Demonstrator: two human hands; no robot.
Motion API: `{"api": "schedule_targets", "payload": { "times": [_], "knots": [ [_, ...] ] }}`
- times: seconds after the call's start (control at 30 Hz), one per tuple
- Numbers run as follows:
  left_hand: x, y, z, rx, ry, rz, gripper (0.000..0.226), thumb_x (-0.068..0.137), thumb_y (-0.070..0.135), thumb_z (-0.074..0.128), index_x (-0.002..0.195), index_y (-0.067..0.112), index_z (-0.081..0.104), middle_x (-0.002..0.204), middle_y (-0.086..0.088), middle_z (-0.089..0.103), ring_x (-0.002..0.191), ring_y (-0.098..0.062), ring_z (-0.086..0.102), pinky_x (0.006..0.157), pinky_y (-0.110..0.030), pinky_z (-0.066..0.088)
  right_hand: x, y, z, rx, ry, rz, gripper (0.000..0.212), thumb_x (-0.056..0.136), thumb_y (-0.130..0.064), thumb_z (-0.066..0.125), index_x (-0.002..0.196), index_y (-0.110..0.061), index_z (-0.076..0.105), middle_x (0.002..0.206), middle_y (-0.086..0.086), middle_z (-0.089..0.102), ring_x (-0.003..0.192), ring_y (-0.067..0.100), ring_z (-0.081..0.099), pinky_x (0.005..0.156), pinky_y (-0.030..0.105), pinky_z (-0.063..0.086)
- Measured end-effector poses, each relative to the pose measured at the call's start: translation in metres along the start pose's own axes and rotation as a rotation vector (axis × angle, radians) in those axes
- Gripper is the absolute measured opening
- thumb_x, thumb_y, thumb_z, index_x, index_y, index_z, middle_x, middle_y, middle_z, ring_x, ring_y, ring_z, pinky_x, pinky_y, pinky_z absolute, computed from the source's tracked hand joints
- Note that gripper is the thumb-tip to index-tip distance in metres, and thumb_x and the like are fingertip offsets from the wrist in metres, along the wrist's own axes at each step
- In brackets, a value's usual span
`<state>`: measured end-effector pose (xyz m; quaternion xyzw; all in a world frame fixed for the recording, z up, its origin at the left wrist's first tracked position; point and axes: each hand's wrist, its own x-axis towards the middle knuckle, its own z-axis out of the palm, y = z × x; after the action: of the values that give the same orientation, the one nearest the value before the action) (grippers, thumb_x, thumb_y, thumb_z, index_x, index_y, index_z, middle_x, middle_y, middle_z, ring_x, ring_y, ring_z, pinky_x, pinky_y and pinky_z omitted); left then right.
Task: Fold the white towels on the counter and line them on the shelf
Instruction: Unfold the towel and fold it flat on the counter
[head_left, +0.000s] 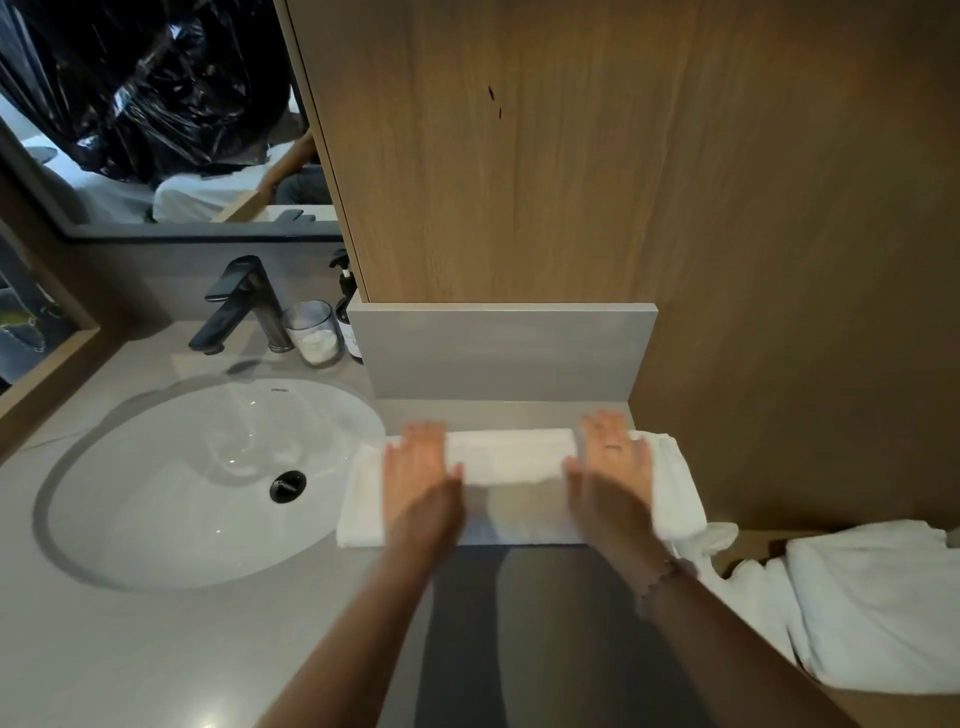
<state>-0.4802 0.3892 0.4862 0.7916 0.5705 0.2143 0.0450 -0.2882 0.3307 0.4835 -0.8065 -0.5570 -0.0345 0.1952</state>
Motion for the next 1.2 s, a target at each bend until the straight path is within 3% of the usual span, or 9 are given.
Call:
{"api": "schedule_targets", "payload": {
  "times": [0.13, 0.23, 0.27, 0.43, 0.57, 0.67, 0.87, 1.0, 1.2],
  "knots": [
    [-0.012, 0.029, 0.026, 0.096, -0.371, 0.228, 0.058, 0.090, 0.045, 0.028, 0.133, 0.010, 0.045, 0.139, -0.013, 0.050, 0.128, -0.032, 0.048, 0.116, -0.042, 0.014, -0.015, -0.041, 0.028, -0.026, -0.190, -0.207, 0.053, 0.084, -0.043, 0.041, 0.122, -0.012, 0.060, 0.131, 0.011, 0.058, 0.122, 0.030, 0.054, 0.107, 0.053, 0.026],
    [-0.007, 0.020, 0.033, 0.171, -0.415, 0.255, 0.092, 0.077, 0.063, -0.027, 0.151, 0.019, 0.008, 0.159, -0.001, 0.000, 0.146, -0.020, 0.000, 0.111, -0.035, -0.013, -0.015, -0.029, 0.033, -0.047, -0.321, -0.191, 0.067, 0.100, -0.040, 0.003, 0.123, -0.013, 0.060, 0.131, 0.008, 0.058, 0.119, 0.027, 0.057, 0.102, 0.049, 0.036],
    [-0.005, 0.017, 0.035, 0.154, -0.432, 0.241, 0.089, 0.077, 0.061, -0.030, 0.151, 0.022, 0.000, 0.159, 0.002, -0.009, 0.146, -0.017, -0.009, 0.108, -0.033, -0.018, -0.014, -0.025, 0.031, -0.071, -0.332, -0.202, 0.074, 0.099, -0.045, -0.003, 0.125, -0.014, 0.059, 0.134, 0.007, 0.056, 0.121, 0.027, 0.055, 0.102, 0.047, 0.034],
    [0.002, 0.009, 0.031, 0.094, -0.478, 0.164, 0.062, 0.098, 0.050, 0.012, 0.150, 0.020, -0.004, 0.158, 0.000, -0.013, 0.145, -0.017, -0.014, 0.112, -0.035, -0.015, -0.005, 0.000, 0.023, -0.064, -0.364, -0.257, 0.110, 0.065, -0.074, -0.031, 0.150, -0.021, 0.017, 0.159, -0.002, 0.010, 0.146, 0.021, 0.010, 0.111, 0.035, -0.009],
    [0.007, -0.004, 0.023, 0.115, -0.500, 0.124, 0.075, 0.093, 0.063, 0.017, 0.151, 0.018, -0.001, 0.159, -0.003, -0.009, 0.146, -0.021, -0.010, 0.115, -0.040, -0.009, 0.001, 0.032, 0.012, -0.071, -0.360, -0.091, 0.076, 0.091, -0.065, 0.014, 0.152, -0.021, 0.007, 0.159, -0.003, 0.001, 0.147, 0.015, -0.002, 0.112, 0.031, -0.013],
    [0.008, -0.016, 0.018, 0.105, -0.463, 0.091, 0.111, 0.066, 0.088, -0.003, 0.151, 0.018, 0.002, 0.159, -0.004, -0.006, 0.146, -0.021, -0.008, 0.116, -0.042, -0.006, 0.005, 0.049, 0.005, -0.121, -0.428, -0.017, 0.072, 0.094, -0.060, 0.018, 0.152, -0.022, -0.003, 0.158, -0.004, -0.013, 0.144, 0.010, -0.015, 0.111, 0.030, -0.018],
    [0.006, -0.039, 0.006, 0.186, -0.517, 0.067, 0.142, 0.033, 0.099, -0.013, 0.150, 0.019, -0.009, 0.157, -0.003, -0.017, 0.145, -0.021, -0.016, 0.115, -0.044, -0.009, 0.006, 0.062, 0.003, -0.220, -0.408, 0.041, 0.086, 0.077, -0.071, -0.004, 0.151, -0.027, -0.007, 0.157, -0.006, -0.017, 0.144, 0.012, -0.019, 0.110, 0.043, -0.020],
    [0.004, -0.052, -0.004, 0.208, -0.529, -0.041, 0.146, 0.027, 0.101, -0.009, 0.149, 0.022, -0.012, 0.156, 0.000, -0.023, 0.143, -0.018, -0.021, 0.113, -0.047, -0.014, 0.009, 0.061, 0.001, -0.259, -0.462, 0.058, 0.079, 0.085, -0.070, 0.001, 0.150, -0.026, -0.010, 0.157, -0.005, -0.019, 0.144, 0.014, -0.019, 0.112, 0.048, -0.017],
    [-0.015, -0.073, -0.020, -0.047, -0.312, -0.530, 0.112, 0.075, 0.072, 0.053, 0.150, 0.011, -0.005, 0.158, -0.013, 0.004, 0.145, -0.028, 0.008, 0.116, -0.048, 0.010, 0.031, 0.027, -0.007, -0.345, -0.535, 0.012, 0.068, 0.095, -0.053, 0.017, 0.152, -0.019, 0.000, 0.160, 0.006, -0.001, 0.146, 0.022, -0.008, 0.112, 0.052, -0.015]
  ]
}}
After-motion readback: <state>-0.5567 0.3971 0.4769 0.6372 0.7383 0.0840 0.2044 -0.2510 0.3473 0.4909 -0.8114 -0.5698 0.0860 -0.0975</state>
